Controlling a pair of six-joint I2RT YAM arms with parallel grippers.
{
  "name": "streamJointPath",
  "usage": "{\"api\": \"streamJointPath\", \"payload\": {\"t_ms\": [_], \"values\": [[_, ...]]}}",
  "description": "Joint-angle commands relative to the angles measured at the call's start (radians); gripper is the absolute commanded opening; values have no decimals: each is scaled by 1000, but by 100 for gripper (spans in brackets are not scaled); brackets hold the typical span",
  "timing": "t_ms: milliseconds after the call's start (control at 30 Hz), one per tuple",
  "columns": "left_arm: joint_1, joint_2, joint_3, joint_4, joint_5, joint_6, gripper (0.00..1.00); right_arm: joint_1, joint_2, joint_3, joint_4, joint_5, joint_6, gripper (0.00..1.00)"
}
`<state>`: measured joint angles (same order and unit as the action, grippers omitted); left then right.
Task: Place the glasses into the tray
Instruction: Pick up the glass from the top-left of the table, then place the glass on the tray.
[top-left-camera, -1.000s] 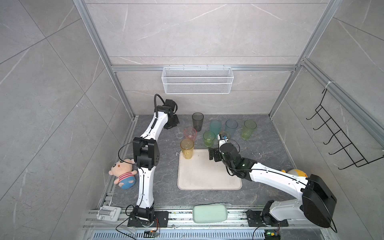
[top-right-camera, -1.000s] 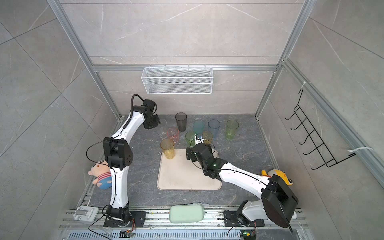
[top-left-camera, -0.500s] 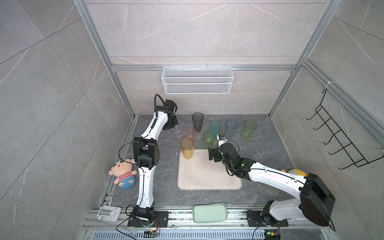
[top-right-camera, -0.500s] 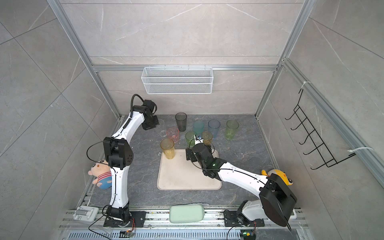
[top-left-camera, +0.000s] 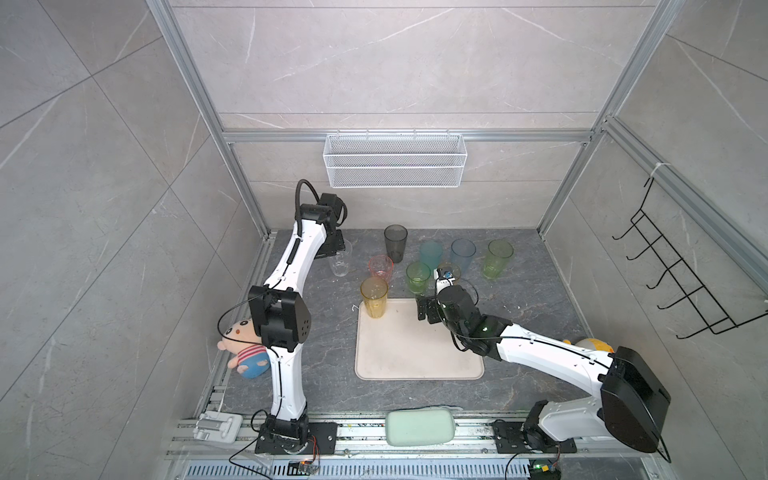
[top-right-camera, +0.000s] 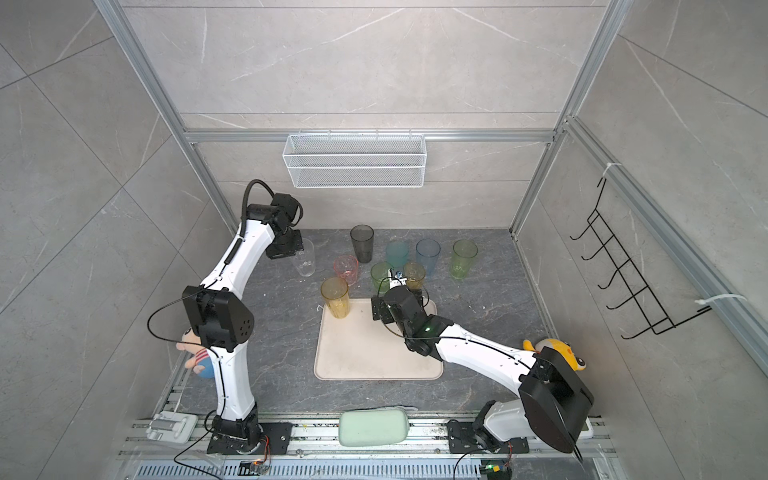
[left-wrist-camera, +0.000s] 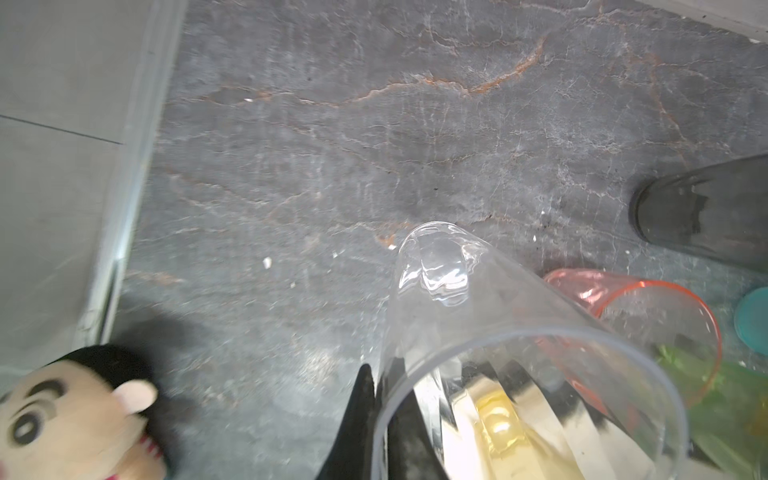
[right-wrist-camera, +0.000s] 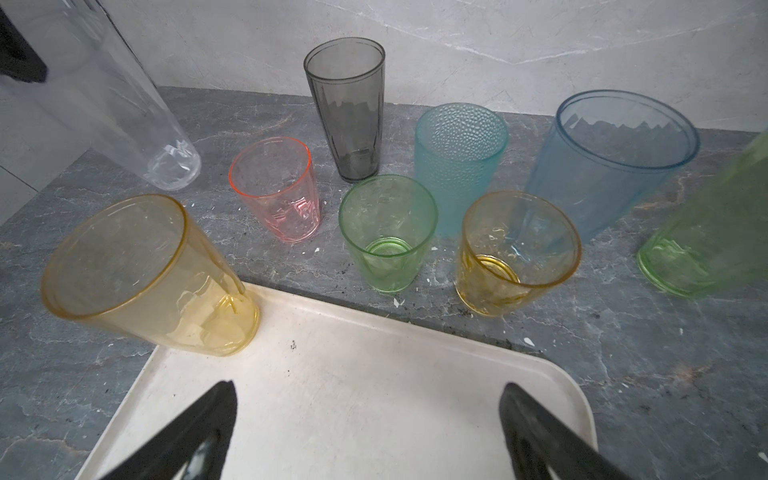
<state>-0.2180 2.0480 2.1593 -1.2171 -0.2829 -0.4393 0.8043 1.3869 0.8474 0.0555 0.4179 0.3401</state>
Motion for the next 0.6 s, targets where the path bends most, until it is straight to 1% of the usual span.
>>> {"api": "streamJointPath", "payload": {"t_ms": [0, 233, 467, 567], "values": [[-1, -115, -18, -85, -48, 32, 0, -2, 11, 24, -16, 1, -6, 99], [-40, -229, -85, -136, -37, 36, 0, -3, 11, 24, -19, 3, -7, 99], [-94, -298, -160, -175, -7, 17, 0, -2, 3, 19, -16, 8, -9, 100], [-122, -325, -191, -185, -11, -4, 0, -2, 4, 20, -17, 10, -9, 99]]}}
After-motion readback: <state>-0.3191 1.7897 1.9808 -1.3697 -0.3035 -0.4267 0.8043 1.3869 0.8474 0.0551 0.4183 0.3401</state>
